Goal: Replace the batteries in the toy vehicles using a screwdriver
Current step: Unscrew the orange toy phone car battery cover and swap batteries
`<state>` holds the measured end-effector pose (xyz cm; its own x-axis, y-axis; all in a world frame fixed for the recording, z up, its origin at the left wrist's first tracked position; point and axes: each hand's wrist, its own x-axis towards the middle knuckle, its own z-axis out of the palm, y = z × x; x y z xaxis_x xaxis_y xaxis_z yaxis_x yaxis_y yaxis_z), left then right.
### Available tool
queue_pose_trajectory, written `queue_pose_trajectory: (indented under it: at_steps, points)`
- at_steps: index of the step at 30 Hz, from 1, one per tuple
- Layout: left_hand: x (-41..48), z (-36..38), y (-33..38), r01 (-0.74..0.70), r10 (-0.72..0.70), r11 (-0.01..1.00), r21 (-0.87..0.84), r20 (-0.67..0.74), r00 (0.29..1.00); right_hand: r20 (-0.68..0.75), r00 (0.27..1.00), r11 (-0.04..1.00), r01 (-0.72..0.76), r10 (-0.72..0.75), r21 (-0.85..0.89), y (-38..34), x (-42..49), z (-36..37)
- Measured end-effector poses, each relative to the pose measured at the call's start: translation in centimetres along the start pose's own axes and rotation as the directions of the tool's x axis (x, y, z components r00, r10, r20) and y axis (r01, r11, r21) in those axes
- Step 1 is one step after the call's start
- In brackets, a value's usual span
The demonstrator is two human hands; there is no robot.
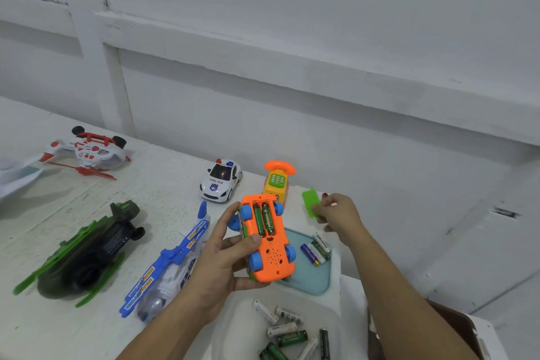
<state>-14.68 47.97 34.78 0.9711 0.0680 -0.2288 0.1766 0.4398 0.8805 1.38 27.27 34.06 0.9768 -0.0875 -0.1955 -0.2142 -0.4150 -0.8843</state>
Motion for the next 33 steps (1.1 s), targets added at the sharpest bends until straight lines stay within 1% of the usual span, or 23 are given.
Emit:
queue_pose_trajectory:
  at_steps: [1, 3, 5, 7, 10, 12, 17, 22, 26, 33]
  points:
    - [0.0, 0.0, 0.0, 0.002, -0.002, 1.0, -0.007, 0.004, 1.0, 0.036, 0.999, 0.988, -0.009, 0.004, 0.153, -0.5, -0.7, -0.4]
    - [0.1, 0.2, 0.0, 0.005, -0.004, 1.0, -0.018, 0.013, 1.0, 0.09, 0.996, 0.934, -0.023, -0.009, 0.357, -1.8, -2.4, -1.0]
    - [0.2, 0.2, 0.0, 0.007, -0.007, 1.0, -0.022, 0.021, 1.0, 0.121, 0.992, 0.888, -0.025, -0.035, 0.46, -2.9, -4.6, -1.3]
    - [0.3, 0.3, -0.1, 0.009, -0.008, 1.0, -0.026, 0.028, 1.0, 0.164, 0.983, 0.862, -0.01, -0.085, 0.506, -3.7, -7.0, -1.5]
    - [0.5, 0.4, -0.2, 0.01, -0.009, 1.0, -0.028, 0.046, 0.999, 0.243, 0.954, 0.864, 0.033, -0.178, 0.502, -4.6, -10.3, -1.3]
    - [0.4, 0.5, -0.3, 0.007, -0.006, 1.0, -0.021, 0.06, 0.998, 0.257, 0.946, 0.876, 0.054, -0.199, 0.479, -4.9, -11.9, -0.9]
    - [0.2, 0.7, -0.3, -0.023, 0.024, 1.0, -0.006, 0.101, 0.995, 0.231, 0.951, 0.916, 0.103, -0.205, 0.387, -4.9, -13.8, 0.2]
    - [0.1, 0.5, -0.4, -0.053, 0.051, 0.999, 0.009, 0.129, 0.99, 0.201, 0.957, 0.928, 0.13, -0.21, 0.35, -4.8, -13.9, 0.7]
    - [0.3, 0.4, -0.6, -0.07, 0.068, 0.998, 0.008, 0.131, 0.989, 0.185, 0.963, 0.929, 0.121, -0.196, 0.35, -4.7, -13.7, 0.9]
    - [0.6, 0.4, -0.7, -0.091, 0.088, 0.996, 0.014, 0.132, 0.987, 0.219, 0.96, 0.922, 0.081, -0.174, 0.38, -5.0, -13.5, 1.0]
